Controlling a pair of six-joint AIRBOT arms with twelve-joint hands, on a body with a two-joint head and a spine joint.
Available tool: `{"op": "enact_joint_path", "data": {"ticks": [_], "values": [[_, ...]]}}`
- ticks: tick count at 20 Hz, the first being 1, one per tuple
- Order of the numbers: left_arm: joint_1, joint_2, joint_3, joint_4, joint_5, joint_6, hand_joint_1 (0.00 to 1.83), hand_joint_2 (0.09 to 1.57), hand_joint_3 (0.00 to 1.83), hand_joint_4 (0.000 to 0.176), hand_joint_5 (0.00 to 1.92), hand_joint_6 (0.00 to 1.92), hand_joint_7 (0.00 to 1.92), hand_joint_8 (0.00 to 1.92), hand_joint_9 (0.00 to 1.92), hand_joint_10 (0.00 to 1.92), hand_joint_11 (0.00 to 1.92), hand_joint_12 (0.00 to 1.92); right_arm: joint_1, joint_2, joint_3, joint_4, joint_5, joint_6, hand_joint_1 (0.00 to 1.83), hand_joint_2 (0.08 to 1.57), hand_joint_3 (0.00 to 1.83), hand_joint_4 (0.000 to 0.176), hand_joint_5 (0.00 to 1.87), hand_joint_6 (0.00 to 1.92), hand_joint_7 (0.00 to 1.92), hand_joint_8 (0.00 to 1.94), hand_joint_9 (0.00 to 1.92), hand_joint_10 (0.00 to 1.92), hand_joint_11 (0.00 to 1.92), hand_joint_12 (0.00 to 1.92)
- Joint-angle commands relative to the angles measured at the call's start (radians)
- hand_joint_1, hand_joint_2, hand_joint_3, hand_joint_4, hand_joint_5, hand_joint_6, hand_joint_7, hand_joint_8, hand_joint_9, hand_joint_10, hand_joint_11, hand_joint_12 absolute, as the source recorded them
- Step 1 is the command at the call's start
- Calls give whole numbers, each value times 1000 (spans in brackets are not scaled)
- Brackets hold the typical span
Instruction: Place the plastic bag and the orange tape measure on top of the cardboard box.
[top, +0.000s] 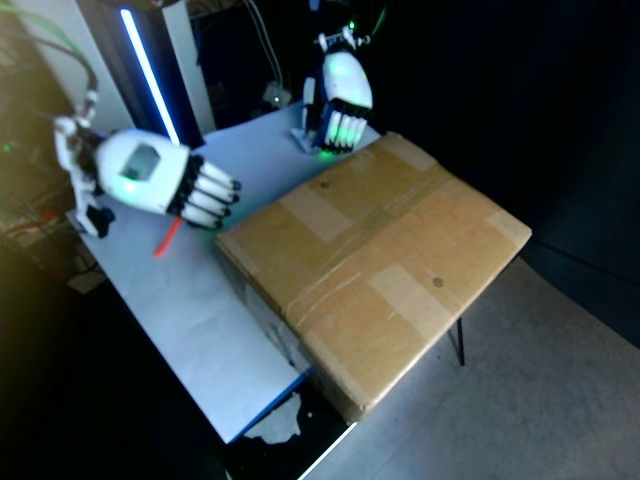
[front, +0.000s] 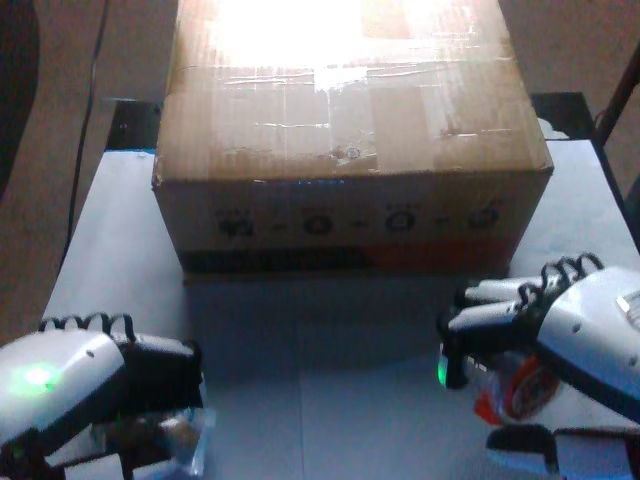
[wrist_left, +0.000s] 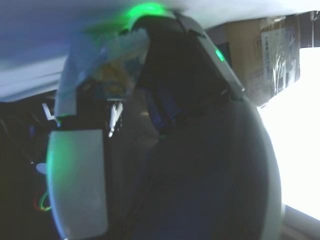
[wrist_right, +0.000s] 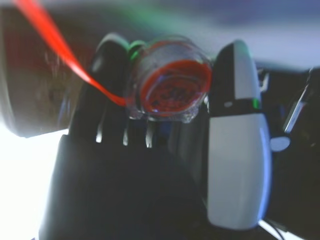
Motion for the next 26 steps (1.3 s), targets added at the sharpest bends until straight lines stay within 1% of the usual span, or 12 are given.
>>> {"op": "enact_joint_path", "data": {"ticks": [1,3,4,5,7,8,15,19,20,22,23,26], "values": [[-14,11,-9,51,120,-5,1361,1180,0,0,758,1170,784,1223,904,1382,856,1513,18,5,-7,-58,-139,16,1331,1277,0,0,793,920,514,1700,640,1754,986,1763],[-20,60,-39,86,194,-18,1352,1198,1,0,743,1197,739,1273,866,1443,816,1559,38,36,-23,-90,-165,38,1324,1292,0,0,772,970,496,1719,594,1815,938,1846],[-20,75,-45,100,227,-37,1351,1196,0,0,757,1224,752,1267,843,1417,779,1506,56,50,-33,-99,-174,38,1237,1207,0,0,963,784,691,1657,880,1747,914,1798],[-20,87,-48,114,252,-54,1353,1189,0,0,773,1215,767,1246,852,1387,786,1485,70,60,-38,-99,-178,38,1238,1193,0,0,992,737,718,1631,906,1767,933,1827],[-30,104,-50,132,288,-71,1351,1190,0,0,775,1215,772,1276,833,1378,689,1476,96,67,-39,-99,-179,38,1344,1215,0,0,902,939,646,1501,723,1609,812,1797],[-50,111,-52,141,301,-71,1353,1186,0,0,779,1211,775,1264,850,1361,711,1484,118,69,-38,-99,-179,38,1339,1241,1,0,885,873,635,1672,608,1619,774,1817],[-178,119,-11,205,380,-71,1362,1162,1,0,818,1095,813,1217,908,1338,786,1563,240,71,5,-99,-212,11,1346,1216,0,0,891,931,675,1521,707,1598,794,1806],[-294,81,50,244,364,-71,1252,1153,2,0,866,1024,927,1224,950,1234,797,1632,293,68,44,-99,-278,-12,1339,1239,1,0,888,874,629,1654,620,1628,773,1819],[-337,61,71,263,343,-71,1353,1136,0,0,853,954,947,1123,960,1305,806,1640,306,67,56,-99,-302,-15,1338,1239,0,0,892,856,642,1667,611,1615,770,1825],[-433,4,121,271,292,-70,1384,1116,0,0,869,909,998,1034,971,1280,830,1544,308,61,72,-99,-375,-16,1346,1216,0,0,891,932,675,1522,707,1598,794,1806],[-480,-26,147,271,262,-68,1286,1130,0,0,870,953,1026,1120,1001,1194,863,1549,314,54,84,-99,-396,-16,1339,1241,1,0,885,871,637,1672,608,1618,773,1818],[-519,-49,186,271,258,-68,1262,1137,1,0,877,928,1014,1213,1071,1275,932,1666,372,-1,147,-99,-397,-16,1339,1238,0,0,891,857,644,1665,613,1613,770,1824]]}}
